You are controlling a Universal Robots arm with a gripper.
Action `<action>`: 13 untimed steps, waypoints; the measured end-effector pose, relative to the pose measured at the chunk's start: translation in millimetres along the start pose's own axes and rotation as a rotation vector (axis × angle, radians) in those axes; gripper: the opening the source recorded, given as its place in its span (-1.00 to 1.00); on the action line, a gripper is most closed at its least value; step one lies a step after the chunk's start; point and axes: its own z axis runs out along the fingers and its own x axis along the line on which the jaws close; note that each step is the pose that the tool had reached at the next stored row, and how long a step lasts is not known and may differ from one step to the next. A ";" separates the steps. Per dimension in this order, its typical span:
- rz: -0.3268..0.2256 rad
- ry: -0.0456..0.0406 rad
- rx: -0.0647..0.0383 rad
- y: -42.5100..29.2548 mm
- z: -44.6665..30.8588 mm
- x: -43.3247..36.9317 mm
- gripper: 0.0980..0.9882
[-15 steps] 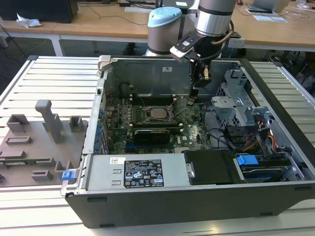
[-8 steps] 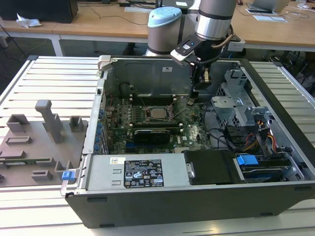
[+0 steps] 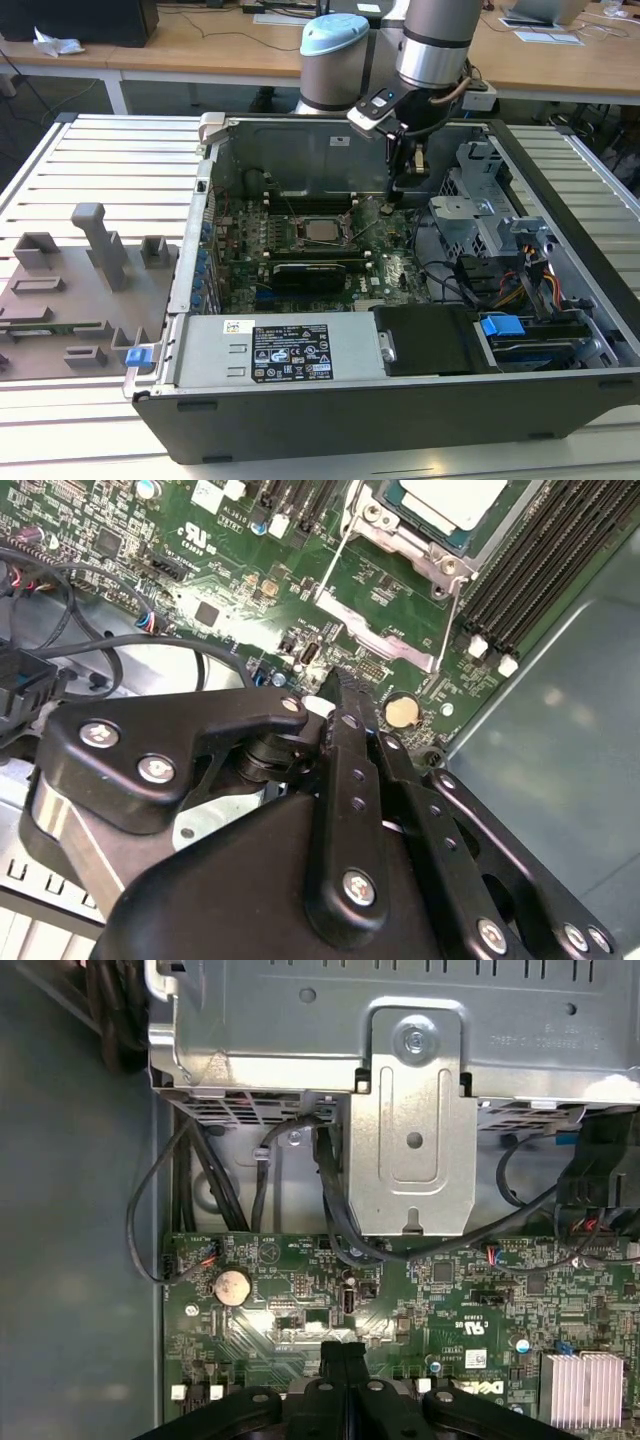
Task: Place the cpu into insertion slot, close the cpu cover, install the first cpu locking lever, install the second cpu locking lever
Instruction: 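Close the cpu cover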
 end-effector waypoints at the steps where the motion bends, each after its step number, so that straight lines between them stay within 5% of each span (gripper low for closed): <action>1: 0.000 0.0000 0.000 0.1 1.4 0.1 -0.98; 9: 0.000 0.0000 0.000 -0.3 19.4 1.5 -0.98; 13: 0.000 0.0028 0.000 -5.6 21.6 2.7 -0.98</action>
